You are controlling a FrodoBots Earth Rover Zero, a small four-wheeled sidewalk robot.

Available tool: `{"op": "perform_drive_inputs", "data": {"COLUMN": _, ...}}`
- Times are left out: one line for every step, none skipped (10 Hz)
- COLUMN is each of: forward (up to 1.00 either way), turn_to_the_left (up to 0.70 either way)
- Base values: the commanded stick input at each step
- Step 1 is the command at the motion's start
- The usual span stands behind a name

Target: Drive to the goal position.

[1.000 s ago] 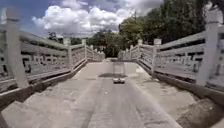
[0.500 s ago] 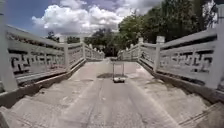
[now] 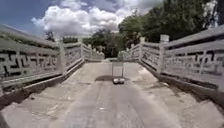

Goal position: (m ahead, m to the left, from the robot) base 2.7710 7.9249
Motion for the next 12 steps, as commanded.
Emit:
{"op": "perform_drive_inputs", "data": {"forward": 0.45, "turn_to_the_left": 0.00}}
{"op": "perform_drive_inputs", "data": {"forward": 0.45, "turn_to_the_left": 0.00}}
{"op": "perform_drive_inputs", "data": {"forward": 0.45, "turn_to_the_left": 0.00}}
{"op": "perform_drive_inputs", "data": {"forward": 0.45, "turn_to_the_left": 0.00}}
{"op": "perform_drive_inputs", "data": {"forward": 0.45, "turn_to_the_left": 0.00}}
{"op": "perform_drive_inputs", "data": {"forward": 0.45, "turn_to_the_left": 0.00}}
{"op": "perform_drive_inputs", "data": {"forward": 0.45, "turn_to_the_left": 0.00}}
{"op": "perform_drive_inputs", "data": {"forward": 0.45, "turn_to_the_left": 0.00}}
{"op": "perform_drive_inputs", "data": {"forward": 0.45, "turn_to_the_left": 0.00}}
{"op": "perform_drive_inputs", "data": {"forward": 0.45, "turn_to_the_left": 0.00}}
{"op": "perform_drive_inputs", "data": {"forward": 0.45, "turn_to_the_left": 0.00}}
{"op": "perform_drive_inputs", "data": {"forward": 0.45, "turn_to_the_left": 0.00}}
